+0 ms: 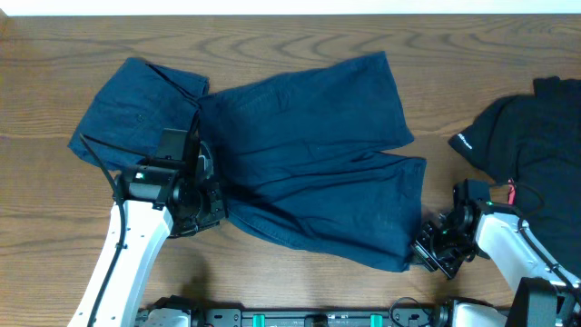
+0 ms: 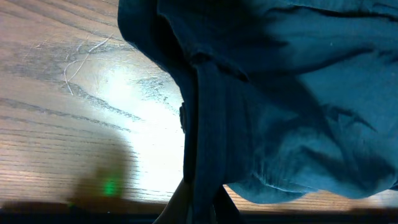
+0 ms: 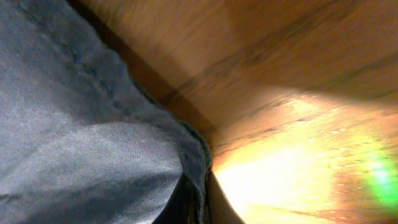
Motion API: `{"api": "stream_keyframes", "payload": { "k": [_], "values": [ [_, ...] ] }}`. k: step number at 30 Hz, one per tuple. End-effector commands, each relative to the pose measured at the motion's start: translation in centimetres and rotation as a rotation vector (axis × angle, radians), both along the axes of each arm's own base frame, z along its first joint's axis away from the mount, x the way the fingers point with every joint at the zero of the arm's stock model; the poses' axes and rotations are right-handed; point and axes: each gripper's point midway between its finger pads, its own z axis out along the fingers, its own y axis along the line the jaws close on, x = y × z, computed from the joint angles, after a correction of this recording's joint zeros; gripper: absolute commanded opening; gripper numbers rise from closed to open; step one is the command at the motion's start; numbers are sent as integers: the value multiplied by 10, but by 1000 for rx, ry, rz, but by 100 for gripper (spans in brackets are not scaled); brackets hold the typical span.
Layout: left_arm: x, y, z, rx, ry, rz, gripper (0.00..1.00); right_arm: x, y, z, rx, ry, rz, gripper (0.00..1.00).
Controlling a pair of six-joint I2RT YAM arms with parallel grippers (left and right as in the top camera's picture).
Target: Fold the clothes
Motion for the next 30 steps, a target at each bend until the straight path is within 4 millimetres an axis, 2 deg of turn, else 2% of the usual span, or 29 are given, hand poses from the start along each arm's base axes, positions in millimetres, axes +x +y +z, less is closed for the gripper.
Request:
{"api": "stream_keyframes", "payload": {
  "k": [1, 3, 6, 8, 11, 14, 18, 21, 24, 27, 30],
  "values": [
    [3, 3, 2, 14, -13, -18, 6, 15, -11, 9, -63, -51, 40, 1],
    [1, 2, 2, 13, -8, -18, 6, 27, -13, 24, -66, -95, 53, 1],
    [-7, -2, 4, -15, 19, -23, 6, 51, -18, 57, -82, -190, 68, 1],
    [-16, -9, 9, -62, 37, -30, 6, 69, -28, 88, -123, -265, 53, 1],
    [-33, -25, 20, -140, 48, -65, 6, 89, -54, 132, -229, -370, 5, 1],
    [-53, -41, 33, -192, 46, -120, 6, 98, -79, 173, -319, -448, -63, 1],
    [-88, -53, 46, -202, 48, -168, 6, 95, -101, 214, -389, -504, -112, 1],
    [-105, -61, 55, -224, 30, -181, 6, 88, -111, 231, -443, -501, -127, 1],
    [-121, -65, 61, -245, 27, -186, 6, 89, -113, 238, -455, -517, -130, 1],
    [-130, -61, 61, -218, 29, -178, 6, 99, -114, 242, -453, -558, -137, 1],
    [-125, -54, 58, -163, -5, -178, 6, 123, -108, 247, -399, -641, -131, 1]
  ]
}}
